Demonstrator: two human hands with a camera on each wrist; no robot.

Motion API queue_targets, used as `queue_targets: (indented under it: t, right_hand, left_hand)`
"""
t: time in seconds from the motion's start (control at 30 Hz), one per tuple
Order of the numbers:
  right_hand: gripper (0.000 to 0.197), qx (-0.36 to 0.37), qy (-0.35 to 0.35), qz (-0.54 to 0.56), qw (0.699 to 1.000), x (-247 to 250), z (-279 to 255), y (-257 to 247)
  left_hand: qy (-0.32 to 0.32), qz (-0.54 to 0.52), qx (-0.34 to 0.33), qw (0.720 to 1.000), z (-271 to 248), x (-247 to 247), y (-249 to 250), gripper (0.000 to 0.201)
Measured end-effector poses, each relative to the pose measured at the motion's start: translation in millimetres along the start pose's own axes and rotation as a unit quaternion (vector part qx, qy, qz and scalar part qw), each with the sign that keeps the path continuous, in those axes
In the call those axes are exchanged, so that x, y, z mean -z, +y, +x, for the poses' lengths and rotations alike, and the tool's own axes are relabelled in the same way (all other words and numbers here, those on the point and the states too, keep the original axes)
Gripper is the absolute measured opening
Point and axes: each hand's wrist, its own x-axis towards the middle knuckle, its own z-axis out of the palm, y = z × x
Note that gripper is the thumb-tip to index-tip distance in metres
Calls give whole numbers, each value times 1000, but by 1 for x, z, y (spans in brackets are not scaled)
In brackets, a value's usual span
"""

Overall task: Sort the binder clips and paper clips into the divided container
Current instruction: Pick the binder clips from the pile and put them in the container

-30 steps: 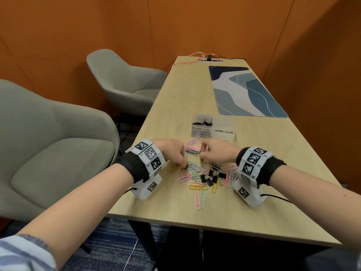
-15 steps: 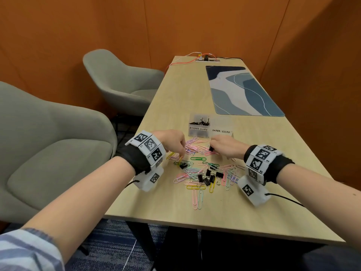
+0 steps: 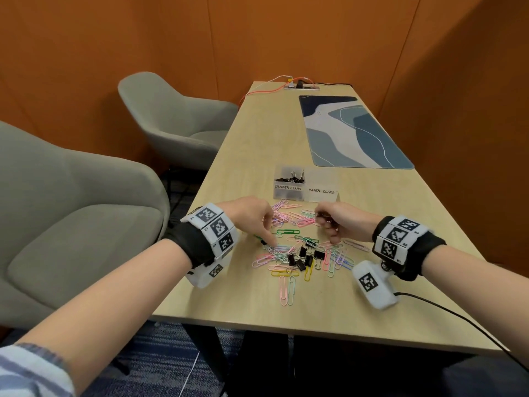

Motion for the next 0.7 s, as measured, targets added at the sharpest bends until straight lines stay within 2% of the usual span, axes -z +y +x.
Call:
queue_targets:
  t: [0.1, 0.2, 0.4, 0.5, 0.6, 0.7]
  right_hand:
    - [40, 1, -20, 47, 999, -1, 0, 0]
    - [33, 2, -53, 66, 996, 0, -1, 0]
    - [19, -29, -60, 122, 990, 4, -3, -2]
    - [26, -37, -40, 69, 996, 5, -5, -3]
    - [35, 7, -17, -61, 998, 4, -12, -2]
    - [19, 45, 5, -165, 985, 4, -19, 4]
  left_hand:
    - [4, 7, -17, 1000, 1, -7, 2, 30]
    - [14, -5, -32, 999, 1, -3, 4, 19]
    - [43, -29, -6, 999, 3, 2, 12, 22]
    - [60, -78, 10, 995, 6, 2, 20, 26]
    - [70, -103, 20, 992, 9, 3, 26, 28]
    - [68, -147, 19, 987, 11, 4, 28, 28]
